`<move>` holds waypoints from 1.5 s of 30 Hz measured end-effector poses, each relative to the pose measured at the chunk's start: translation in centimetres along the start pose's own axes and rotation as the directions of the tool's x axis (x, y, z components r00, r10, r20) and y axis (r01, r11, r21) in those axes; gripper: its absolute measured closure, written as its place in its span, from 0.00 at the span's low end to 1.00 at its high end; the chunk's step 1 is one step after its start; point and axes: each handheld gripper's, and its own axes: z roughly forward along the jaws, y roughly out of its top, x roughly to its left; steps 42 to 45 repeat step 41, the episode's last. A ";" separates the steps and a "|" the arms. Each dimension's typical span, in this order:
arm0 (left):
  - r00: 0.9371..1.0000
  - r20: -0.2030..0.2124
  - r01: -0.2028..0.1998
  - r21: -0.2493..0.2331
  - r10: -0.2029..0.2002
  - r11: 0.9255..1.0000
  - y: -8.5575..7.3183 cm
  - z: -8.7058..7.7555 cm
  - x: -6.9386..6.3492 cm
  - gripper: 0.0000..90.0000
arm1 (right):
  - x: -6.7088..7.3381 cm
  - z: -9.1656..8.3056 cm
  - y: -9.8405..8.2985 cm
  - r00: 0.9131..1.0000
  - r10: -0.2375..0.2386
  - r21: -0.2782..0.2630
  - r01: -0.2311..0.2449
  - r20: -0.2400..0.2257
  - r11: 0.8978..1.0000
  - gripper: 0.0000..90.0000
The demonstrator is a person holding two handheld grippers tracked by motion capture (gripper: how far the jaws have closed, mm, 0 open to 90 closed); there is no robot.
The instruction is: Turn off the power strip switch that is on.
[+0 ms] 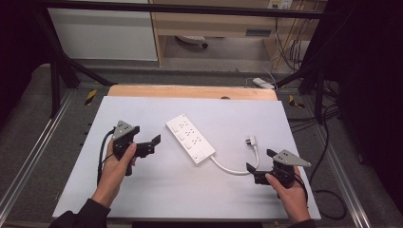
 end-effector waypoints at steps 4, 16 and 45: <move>1.000 0.005 0.007 -0.006 -0.007 1.000 -0.5 -1.6 0.3 0.08 | 0.0 0.0 0.0 1.000 0.000 0.001 0.000 0.001 1.000 0.03; 1.000 0.015 0.013 -0.015 -0.013 1.000 -2.6 -5.6 1.0 0.08 | 0.0 0.0 0.0 1.000 0.005 0.006 -0.005 0.004 1.000 0.03; 0.999 -0.016 0.051 0.024 -0.050 0.998 -7.4 -7.6 2.3 0.09 | -1.3 0.2 -0.9 0.992 0.038 0.094 -0.050 0.124 0.994 0.06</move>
